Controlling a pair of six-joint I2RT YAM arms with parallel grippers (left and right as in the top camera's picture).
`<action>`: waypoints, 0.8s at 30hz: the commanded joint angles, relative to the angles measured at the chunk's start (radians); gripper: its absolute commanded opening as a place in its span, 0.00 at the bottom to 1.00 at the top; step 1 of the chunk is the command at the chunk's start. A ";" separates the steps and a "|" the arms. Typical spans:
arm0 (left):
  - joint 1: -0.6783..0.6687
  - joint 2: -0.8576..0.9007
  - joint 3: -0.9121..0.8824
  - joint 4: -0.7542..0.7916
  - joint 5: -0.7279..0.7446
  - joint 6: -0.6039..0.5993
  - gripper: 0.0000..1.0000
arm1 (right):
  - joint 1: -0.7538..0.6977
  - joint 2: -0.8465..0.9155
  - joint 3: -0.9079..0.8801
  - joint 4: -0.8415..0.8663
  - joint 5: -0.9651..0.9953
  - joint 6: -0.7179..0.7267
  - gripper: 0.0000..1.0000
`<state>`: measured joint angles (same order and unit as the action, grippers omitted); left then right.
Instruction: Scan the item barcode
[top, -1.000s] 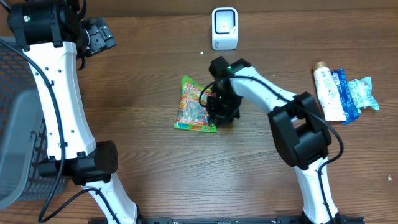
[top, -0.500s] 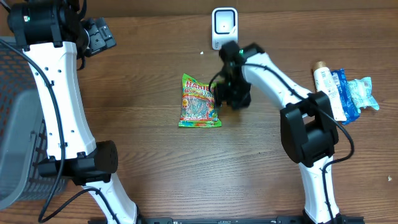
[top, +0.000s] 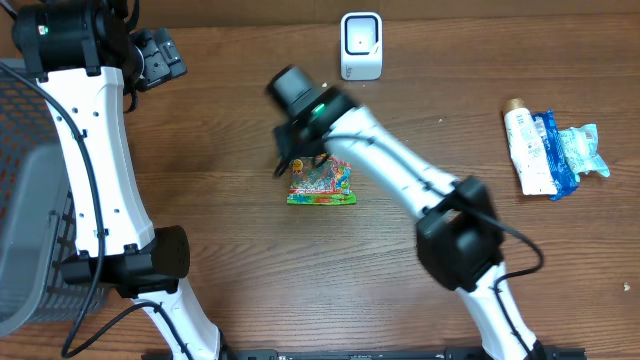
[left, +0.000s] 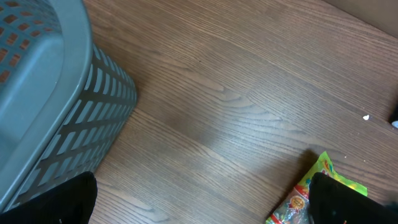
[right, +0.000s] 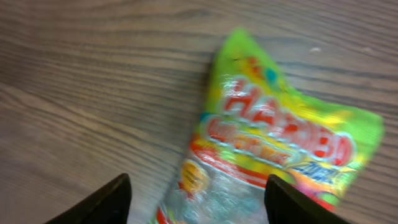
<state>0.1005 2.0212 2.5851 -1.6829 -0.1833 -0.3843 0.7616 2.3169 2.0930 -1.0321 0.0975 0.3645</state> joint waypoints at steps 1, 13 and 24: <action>0.001 -0.014 0.004 0.000 0.001 0.014 1.00 | 0.058 0.089 -0.001 0.023 0.229 0.006 0.70; 0.001 -0.014 0.004 0.001 0.001 0.014 1.00 | 0.073 0.210 -0.001 -0.026 0.340 0.006 0.42; 0.001 -0.014 0.004 0.000 0.001 0.014 1.00 | 0.074 0.203 0.012 -0.150 0.286 -0.005 0.04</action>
<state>0.1005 2.0212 2.5851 -1.6829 -0.1833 -0.3843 0.8433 2.4798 2.1059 -1.1423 0.4480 0.3622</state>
